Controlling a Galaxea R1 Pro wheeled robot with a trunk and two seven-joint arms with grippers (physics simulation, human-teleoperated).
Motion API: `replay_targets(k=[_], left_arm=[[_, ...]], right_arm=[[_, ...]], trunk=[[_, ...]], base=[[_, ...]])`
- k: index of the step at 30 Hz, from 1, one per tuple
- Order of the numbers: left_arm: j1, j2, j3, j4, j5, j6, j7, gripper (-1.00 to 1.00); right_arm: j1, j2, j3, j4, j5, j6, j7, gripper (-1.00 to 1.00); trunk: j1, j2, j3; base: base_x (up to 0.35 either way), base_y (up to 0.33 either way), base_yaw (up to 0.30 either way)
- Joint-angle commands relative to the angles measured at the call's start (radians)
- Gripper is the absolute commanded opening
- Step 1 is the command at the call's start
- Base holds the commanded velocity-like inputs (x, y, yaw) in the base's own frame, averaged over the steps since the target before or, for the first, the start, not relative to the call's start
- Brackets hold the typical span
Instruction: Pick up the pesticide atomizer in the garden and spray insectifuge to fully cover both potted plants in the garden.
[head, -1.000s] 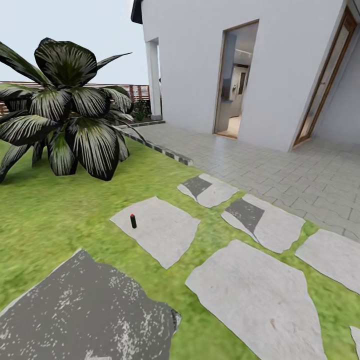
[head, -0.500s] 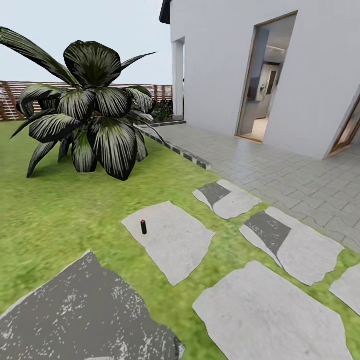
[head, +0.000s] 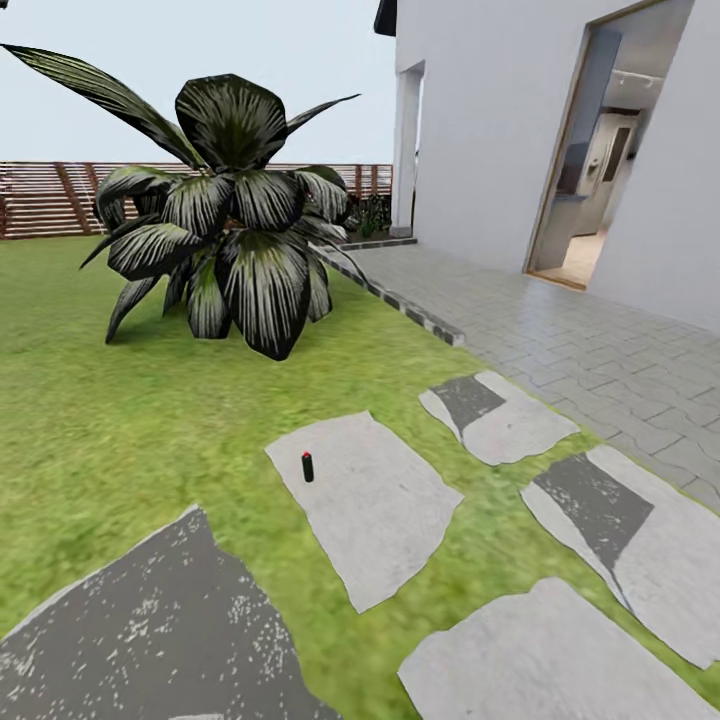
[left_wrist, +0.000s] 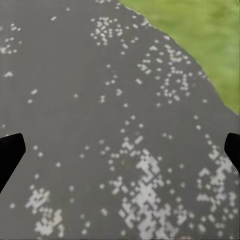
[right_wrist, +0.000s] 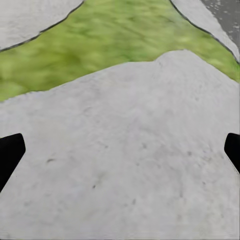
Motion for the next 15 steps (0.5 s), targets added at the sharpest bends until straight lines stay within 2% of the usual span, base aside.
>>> replay_targets(k=[1,15], left_arm=[[-0.001,0.000,0.002,0.001,0.001,-0.003,0.000,1.00],[-0.001,-0.001,0.002,0.001,0.001,-0.002,0.001,1.00]], right_arm=[[0.000,0.000,0.000,0.000,0.000,-0.002,-0.003,1.00],[0.000,0.000,0.001,0.000,0.000,-0.002,-0.003,1.00]], trunk=[[0.000,0.000,-0.001],[0.000,0.000,-0.002]], base=[[0.326,-0.167,0.275],[0.288,-0.205,0.276]])
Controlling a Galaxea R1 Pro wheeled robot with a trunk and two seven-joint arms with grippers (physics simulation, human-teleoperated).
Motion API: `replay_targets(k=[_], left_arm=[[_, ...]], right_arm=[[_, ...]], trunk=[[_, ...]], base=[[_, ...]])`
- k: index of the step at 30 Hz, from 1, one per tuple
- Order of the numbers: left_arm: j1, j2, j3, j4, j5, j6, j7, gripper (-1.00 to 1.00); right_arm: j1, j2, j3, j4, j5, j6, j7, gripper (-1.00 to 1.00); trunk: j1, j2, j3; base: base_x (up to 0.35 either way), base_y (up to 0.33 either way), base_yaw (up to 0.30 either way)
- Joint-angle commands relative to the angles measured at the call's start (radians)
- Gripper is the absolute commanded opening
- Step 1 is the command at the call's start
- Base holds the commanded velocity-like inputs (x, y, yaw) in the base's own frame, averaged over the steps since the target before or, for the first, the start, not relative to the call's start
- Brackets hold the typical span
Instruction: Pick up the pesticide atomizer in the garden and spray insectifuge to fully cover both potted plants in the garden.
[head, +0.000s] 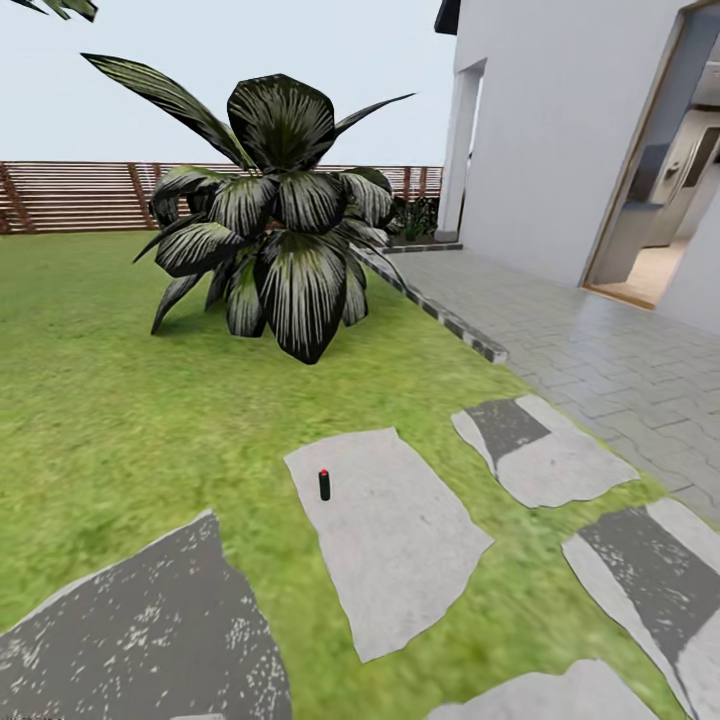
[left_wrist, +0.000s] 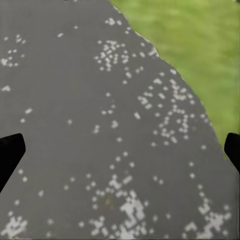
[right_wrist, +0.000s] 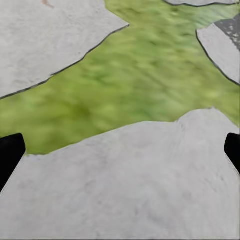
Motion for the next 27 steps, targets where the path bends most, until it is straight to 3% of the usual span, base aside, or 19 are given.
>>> replay_targets(k=[1,16,27], left_arm=[[-0.001,0.000,0.002,0.001,0.001,-0.003,0.000,1.00],[-0.001,0.000,0.002,0.001,0.001,-0.003,0.000,1.00],[-0.001,0.000,0.002,0.001,0.001,-0.003,0.000,1.00]], right_arm=[[0.000,0.000,0.001,0.001,0.001,-0.002,-0.003,1.00],[0.000,0.000,0.001,0.001,0.000,-0.002,-0.003,1.00],[0.000,0.000,0.000,0.000,0.001,-0.002,-0.003,1.00]], trunk=[[0.000,0.000,-0.001],[0.000,0.000,0.002],[0.000,0.000,0.003]], base=[[0.233,-0.255,0.277],[0.230,-0.260,0.272],[0.229,-0.261,0.028]])
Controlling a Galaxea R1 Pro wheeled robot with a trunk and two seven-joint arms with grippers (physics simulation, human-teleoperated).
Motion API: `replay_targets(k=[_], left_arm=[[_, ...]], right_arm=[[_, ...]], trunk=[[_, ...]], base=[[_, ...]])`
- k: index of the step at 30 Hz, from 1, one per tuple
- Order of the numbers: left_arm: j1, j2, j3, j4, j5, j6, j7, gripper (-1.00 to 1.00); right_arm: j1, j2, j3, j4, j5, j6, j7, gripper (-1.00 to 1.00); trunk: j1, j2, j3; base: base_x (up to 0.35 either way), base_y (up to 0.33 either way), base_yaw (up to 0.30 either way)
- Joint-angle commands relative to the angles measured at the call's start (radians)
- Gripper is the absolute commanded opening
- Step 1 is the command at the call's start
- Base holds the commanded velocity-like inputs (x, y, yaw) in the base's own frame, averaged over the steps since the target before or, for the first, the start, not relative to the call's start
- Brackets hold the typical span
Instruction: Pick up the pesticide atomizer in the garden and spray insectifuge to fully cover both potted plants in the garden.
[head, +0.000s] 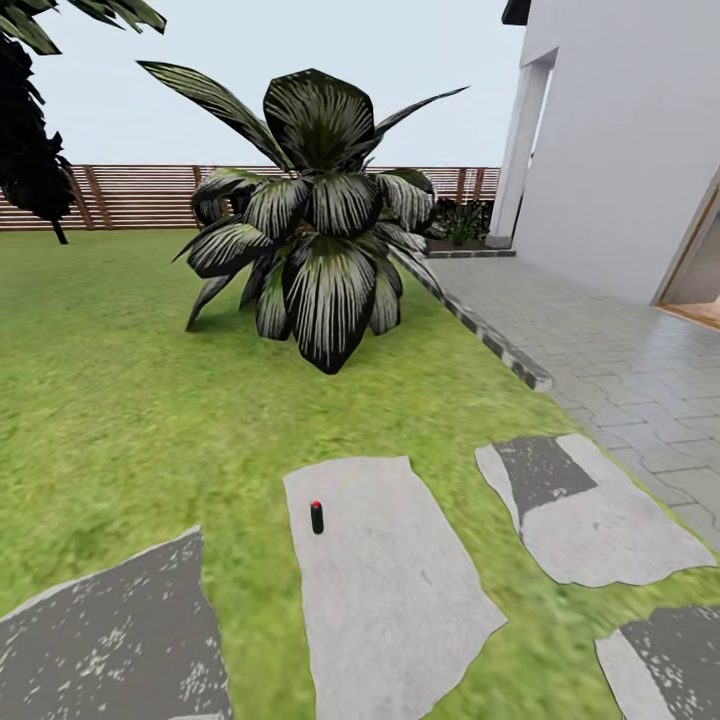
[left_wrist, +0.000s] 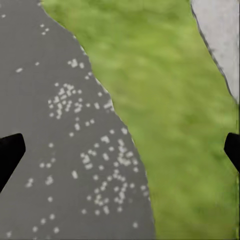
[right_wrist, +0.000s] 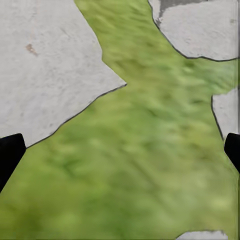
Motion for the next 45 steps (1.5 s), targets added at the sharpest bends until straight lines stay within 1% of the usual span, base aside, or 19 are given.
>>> replay_targets(k=[1,13,36,45], left_arm=[[0.000,0.000,0.002,0.001,0.001,-0.003,0.000,1.00],[0.000,0.000,0.002,0.000,0.002,-0.003,0.000,1.00],[0.000,0.000,0.002,0.000,0.003,-0.003,0.000,1.00],[0.000,0.001,0.002,0.000,0.003,-0.004,0.000,1.00]], right_arm=[[-0.001,0.000,0.001,0.000,0.000,-0.003,-0.003,1.00],[-0.001,0.000,0.001,-0.002,-0.002,-0.001,-0.004,1.00],[-0.001,0.001,0.001,-0.003,-0.003,-0.001,-0.004,1.00],[-0.001,0.001,0.001,-0.006,-0.005,-0.001,-0.004,1.00]], trunk=[[0.000,0.000,-0.001],[0.000,0.000,-0.001],[0.000,0.000,0.007],[0.000,0.000,0.007]], base=[[0.229,-0.261,0.001],[0.222,-0.263,0.019],[0.204,-0.272,0.260],[0.204,-0.272,0.064]])
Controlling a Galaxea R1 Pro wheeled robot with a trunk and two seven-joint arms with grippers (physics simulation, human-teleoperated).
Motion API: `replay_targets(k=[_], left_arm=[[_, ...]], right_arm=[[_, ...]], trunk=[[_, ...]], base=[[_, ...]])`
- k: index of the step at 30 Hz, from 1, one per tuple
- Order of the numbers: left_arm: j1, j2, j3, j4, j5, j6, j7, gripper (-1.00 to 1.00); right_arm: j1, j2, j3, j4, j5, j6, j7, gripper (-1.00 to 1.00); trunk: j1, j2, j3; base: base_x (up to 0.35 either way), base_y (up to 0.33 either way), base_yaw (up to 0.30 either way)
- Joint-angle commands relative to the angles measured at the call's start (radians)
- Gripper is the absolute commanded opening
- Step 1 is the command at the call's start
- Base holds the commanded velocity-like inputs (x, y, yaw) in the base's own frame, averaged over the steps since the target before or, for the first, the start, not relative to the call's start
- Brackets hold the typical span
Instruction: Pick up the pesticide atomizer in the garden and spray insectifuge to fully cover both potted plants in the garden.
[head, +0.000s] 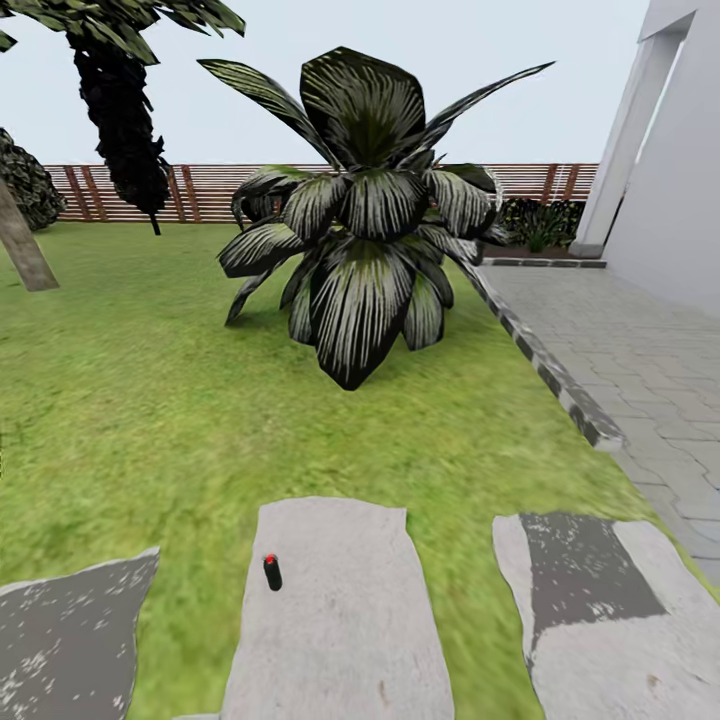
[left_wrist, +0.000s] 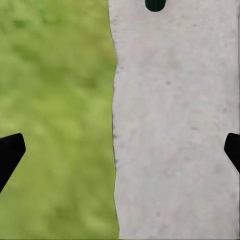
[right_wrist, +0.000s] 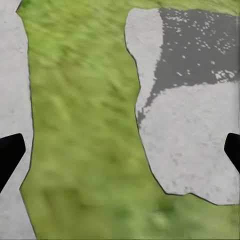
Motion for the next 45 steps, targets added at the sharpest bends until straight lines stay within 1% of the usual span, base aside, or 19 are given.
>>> replay_targets(k=[1,22,45], left_arm=[[-0.001,0.000,0.002,0.001,0.001,-0.003,0.000,1.00],[-0.001,-0.001,0.002,0.001,0.004,-0.004,0.000,1.00],[-0.001,0.000,0.002,0.001,0.004,-0.004,0.000,1.00]], right_arm=[[0.000,0.000,0.001,0.001,0.000,-0.003,-0.003,1.00],[0.000,0.002,0.001,0.002,0.000,-0.003,-0.003,1.00],[0.000,0.002,0.001,0.005,0.001,-0.003,-0.004,1.00]], trunk=[[0.000,0.000,-0.001],[0.000,0.000,-0.001],[0.000,0.000,-0.001]], base=[[0.204,-0.272,0.183],[0.196,-0.275,0.269],[0.095,-0.308,0.279]])
